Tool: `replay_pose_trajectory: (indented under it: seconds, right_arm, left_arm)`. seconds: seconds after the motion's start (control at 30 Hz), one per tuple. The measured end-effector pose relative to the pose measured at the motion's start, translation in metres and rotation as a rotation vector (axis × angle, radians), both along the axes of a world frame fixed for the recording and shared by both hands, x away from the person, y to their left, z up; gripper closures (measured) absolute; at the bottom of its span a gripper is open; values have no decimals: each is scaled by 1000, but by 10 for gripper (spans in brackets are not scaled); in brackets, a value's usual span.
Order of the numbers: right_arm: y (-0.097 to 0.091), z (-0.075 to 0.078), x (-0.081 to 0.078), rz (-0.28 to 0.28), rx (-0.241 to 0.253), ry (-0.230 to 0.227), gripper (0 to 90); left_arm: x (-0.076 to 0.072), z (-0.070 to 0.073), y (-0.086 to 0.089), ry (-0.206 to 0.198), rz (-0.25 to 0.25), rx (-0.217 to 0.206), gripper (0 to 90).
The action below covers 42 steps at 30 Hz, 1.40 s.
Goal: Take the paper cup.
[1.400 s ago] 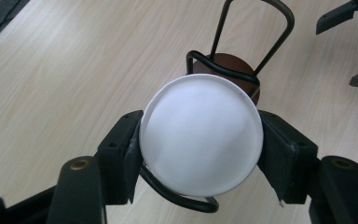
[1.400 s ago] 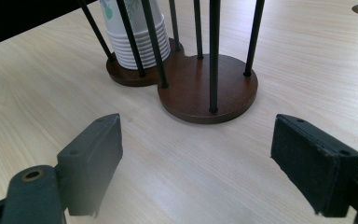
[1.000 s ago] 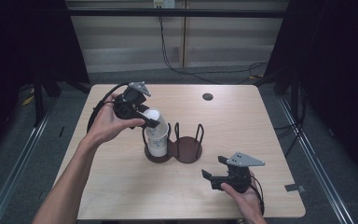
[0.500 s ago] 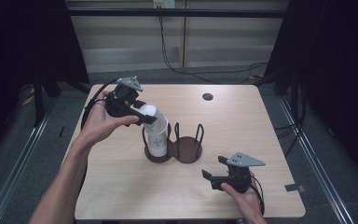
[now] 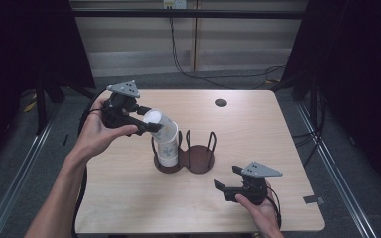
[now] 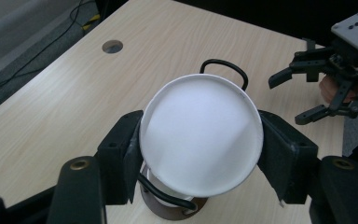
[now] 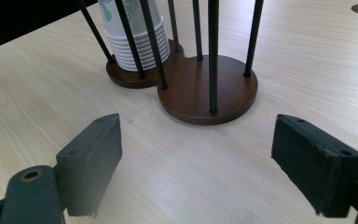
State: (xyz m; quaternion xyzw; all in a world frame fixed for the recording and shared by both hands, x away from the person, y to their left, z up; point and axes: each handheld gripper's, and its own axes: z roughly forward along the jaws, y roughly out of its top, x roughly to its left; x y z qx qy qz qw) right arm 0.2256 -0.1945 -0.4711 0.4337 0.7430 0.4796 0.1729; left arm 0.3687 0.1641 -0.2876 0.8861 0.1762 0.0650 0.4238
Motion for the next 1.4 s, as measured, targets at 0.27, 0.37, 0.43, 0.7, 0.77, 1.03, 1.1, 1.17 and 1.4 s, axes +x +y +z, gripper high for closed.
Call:
replay_pose_trajectory:
  seconds: [0.27,0.37,0.43,0.7,0.77,1.03,1.1,1.17,1.4]
  right_arm:
    - [1,1,-1,6,9,-5,152]
    - [0,1,-1,4,14,-12,152]
    - [0,2,-2,3,17,-15,152]
    - [1,2,-2,14,20,-15,151]
    - [2,2,-2,20,21,-18,150]
    - [5,2,-1,79,44,-29,137]
    - [6,2,-1,105,50,-36,137]
    - [7,1,0,120,53,-37,137]
    - [13,3,3,177,67,-34,138]
  left_arm:
    - [-11,-7,11,20,-26,-92,365]
    - [-14,-7,12,5,-30,-109,366]
    - [-18,-8,11,1,-33,-104,365]
    - [-35,-21,9,-4,-67,-103,365]
    - [-36,-25,8,1,-76,-105,365]
    - [-44,-44,13,26,-63,-122,364]
    - [-45,-49,13,31,-59,-112,363]
    - [-47,-55,12,38,-69,-121,361]
    - [-51,-68,7,56,-81,-114,361]
